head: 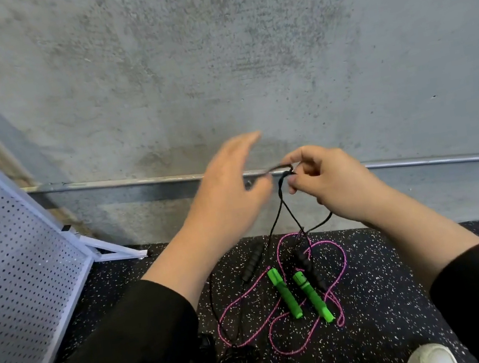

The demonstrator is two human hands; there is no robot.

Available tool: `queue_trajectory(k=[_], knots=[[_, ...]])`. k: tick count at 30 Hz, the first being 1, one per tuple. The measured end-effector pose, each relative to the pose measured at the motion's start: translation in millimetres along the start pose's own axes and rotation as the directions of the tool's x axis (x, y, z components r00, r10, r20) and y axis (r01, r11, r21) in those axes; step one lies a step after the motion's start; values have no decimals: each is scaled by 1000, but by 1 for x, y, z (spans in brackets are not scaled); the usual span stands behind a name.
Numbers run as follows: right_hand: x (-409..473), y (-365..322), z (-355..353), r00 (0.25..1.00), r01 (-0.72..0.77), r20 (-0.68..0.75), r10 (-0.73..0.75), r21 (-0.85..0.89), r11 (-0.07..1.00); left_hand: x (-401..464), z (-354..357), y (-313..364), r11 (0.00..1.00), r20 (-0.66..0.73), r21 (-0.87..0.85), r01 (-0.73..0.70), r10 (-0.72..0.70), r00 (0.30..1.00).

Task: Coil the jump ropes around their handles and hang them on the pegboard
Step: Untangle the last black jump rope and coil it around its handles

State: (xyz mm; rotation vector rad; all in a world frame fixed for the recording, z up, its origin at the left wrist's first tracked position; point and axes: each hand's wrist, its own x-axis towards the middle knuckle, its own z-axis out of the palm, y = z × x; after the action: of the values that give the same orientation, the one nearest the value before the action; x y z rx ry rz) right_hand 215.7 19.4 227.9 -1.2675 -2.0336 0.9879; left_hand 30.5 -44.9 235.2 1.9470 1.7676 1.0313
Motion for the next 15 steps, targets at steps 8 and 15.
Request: queue_trajectory(k=[8,15], knots=[[-8,-10,-4,993,9,119,-11,19,1000,-2,18,0,997,317,30,74,-80,945],[-9,-9,-7,988,85,126,-88,28,996,2,19,-6,995,216,98,29,-50,975]])
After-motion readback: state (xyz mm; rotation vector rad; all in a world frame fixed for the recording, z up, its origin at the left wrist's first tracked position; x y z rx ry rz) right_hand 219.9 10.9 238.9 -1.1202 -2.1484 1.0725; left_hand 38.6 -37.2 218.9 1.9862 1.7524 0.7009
